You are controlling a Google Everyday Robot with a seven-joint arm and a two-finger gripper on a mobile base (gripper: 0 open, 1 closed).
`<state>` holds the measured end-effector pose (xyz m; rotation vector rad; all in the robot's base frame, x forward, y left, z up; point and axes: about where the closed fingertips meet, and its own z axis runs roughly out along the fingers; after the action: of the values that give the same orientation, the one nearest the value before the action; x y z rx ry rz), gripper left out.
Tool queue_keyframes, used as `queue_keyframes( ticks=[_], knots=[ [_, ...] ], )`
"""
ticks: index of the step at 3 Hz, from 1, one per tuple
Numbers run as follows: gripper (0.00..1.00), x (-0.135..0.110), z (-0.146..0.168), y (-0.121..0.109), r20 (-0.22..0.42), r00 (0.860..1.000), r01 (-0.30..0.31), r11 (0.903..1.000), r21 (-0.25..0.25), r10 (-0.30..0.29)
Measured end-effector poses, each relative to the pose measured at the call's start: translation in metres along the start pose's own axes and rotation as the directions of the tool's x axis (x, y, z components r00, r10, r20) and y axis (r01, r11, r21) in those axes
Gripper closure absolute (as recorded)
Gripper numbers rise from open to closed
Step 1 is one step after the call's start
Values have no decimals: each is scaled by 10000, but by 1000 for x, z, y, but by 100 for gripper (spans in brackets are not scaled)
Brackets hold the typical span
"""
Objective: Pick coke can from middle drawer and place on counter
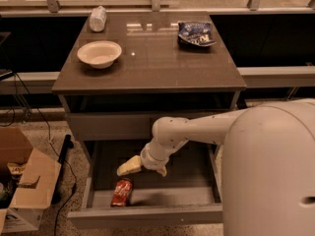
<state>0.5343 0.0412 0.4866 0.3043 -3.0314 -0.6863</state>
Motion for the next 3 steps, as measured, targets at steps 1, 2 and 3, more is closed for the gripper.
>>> queue_keyframes(
  ticks=[1,2,3],
  knots=[
    [0,-6,41,-3,-113,9963,-854,9963,-10,854],
    [0,-9,78,-6,-232,9821,-1859,9820,342,1867],
    [0,-9,111,-7,-526,9607,-2697,9612,575,2727]
  ],
)
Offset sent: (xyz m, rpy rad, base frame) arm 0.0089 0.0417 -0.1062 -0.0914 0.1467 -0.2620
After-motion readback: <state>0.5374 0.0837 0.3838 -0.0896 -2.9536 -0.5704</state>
